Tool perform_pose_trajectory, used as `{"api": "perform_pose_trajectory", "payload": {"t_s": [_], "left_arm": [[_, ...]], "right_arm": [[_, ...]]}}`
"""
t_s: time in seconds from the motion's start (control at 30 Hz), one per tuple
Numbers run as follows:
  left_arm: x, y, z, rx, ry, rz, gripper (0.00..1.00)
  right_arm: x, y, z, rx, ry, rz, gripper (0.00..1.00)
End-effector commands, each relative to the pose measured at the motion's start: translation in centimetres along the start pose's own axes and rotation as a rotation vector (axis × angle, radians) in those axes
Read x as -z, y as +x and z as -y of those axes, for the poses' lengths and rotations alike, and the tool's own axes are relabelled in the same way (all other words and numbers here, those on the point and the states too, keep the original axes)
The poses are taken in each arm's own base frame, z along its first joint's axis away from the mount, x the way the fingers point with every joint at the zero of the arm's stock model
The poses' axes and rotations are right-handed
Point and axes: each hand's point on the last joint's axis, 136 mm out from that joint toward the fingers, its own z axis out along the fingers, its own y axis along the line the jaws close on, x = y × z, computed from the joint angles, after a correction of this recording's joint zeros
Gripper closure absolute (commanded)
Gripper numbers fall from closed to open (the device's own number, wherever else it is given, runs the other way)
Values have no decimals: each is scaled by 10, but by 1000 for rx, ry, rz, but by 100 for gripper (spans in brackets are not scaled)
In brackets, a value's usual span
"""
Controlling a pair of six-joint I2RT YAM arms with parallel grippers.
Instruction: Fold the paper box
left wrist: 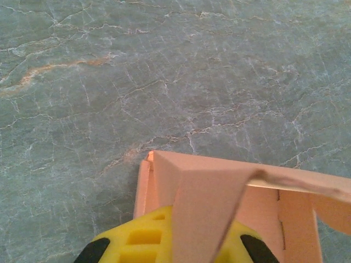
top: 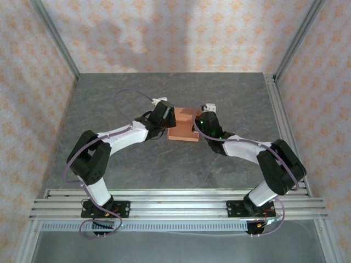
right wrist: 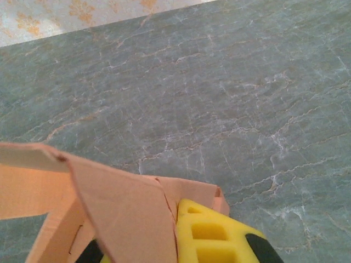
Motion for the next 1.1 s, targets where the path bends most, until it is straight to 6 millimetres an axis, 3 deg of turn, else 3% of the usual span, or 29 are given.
{"api": "perform_pose_trajectory", "payload": {"t_s": [0.0,0.63,1.07], "left_arm": [[6,8,-4,-14,-5,-10,100],[7,30,-12,-28,14,-40,100],[11,48,-27,-62,5,-53,100]], "right_arm": [[4,-9,-13,-29,-59,64,100],[17,20,-17,72,-71,96,100],[22,59,-19,156,-61,60,99]]}}
